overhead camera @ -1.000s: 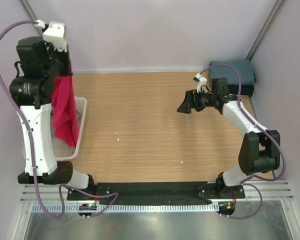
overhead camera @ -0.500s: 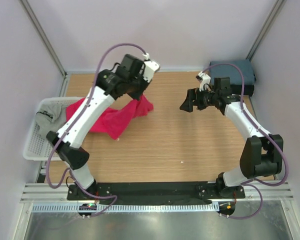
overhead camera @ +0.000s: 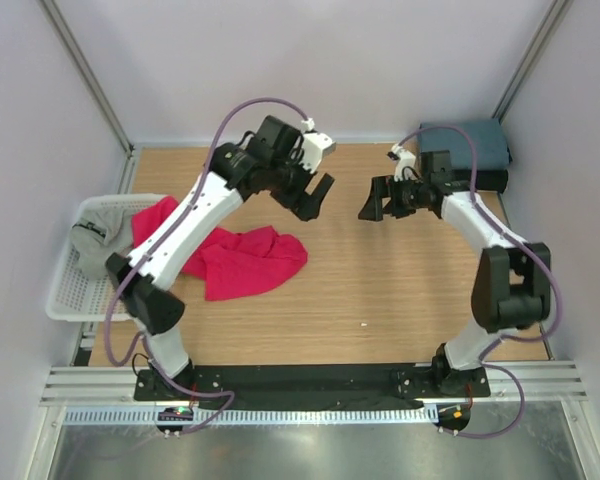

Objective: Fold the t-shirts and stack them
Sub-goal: Move the tshirt to the center of the board

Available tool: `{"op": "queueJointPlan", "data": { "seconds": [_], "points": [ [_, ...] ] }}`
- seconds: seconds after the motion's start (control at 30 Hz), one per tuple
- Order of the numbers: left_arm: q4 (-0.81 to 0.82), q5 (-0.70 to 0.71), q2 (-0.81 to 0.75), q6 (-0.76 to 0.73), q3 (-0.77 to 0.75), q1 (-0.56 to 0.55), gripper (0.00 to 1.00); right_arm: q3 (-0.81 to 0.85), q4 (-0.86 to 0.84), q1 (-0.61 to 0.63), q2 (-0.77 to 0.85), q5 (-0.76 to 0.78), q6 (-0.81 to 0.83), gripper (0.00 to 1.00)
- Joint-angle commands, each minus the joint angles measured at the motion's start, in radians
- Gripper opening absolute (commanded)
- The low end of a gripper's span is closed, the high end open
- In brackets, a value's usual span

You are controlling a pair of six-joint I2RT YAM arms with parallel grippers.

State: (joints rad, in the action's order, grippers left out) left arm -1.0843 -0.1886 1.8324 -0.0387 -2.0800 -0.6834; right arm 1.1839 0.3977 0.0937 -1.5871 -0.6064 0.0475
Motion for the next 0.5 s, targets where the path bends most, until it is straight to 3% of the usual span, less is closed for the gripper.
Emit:
{"op": "queueJointPlan", "data": {
  "seconds": [0.0, 0.03, 0.17, 0.33, 0.47],
  "points": [
    [0.088, 0.119, -0.2, -0.021, 0.163, -0.002, 0.88, 0.121, 0.085, 0.0, -0.183, -0.156, -0.003, 1.0],
    [0.112, 0.232, -0.243, -0.042, 0.22, -0.001, 0.89, 0.152, 0.101, 0.003, -0.224, -0.214, 0.002, 1.0],
    [0.21, 0.391, -0.416, -0.099, 0.528, 0.011, 0.88, 0.266, 0.069, 0.032, -0.382, -0.239, -0.015, 1.0],
    [0.268, 0.439, -0.542, -0.131, 0.859, 0.058, 0.76, 0.39, 0.043, 0.081, -0.505, -0.28, -0.095, 1.0],
    [0.29, 0.449, -0.515, -0.155, 0.988, 0.058, 0.78, 0.416, 0.036, 0.092, -0.504, -0.308, -0.109, 1.0]
  ]
}}
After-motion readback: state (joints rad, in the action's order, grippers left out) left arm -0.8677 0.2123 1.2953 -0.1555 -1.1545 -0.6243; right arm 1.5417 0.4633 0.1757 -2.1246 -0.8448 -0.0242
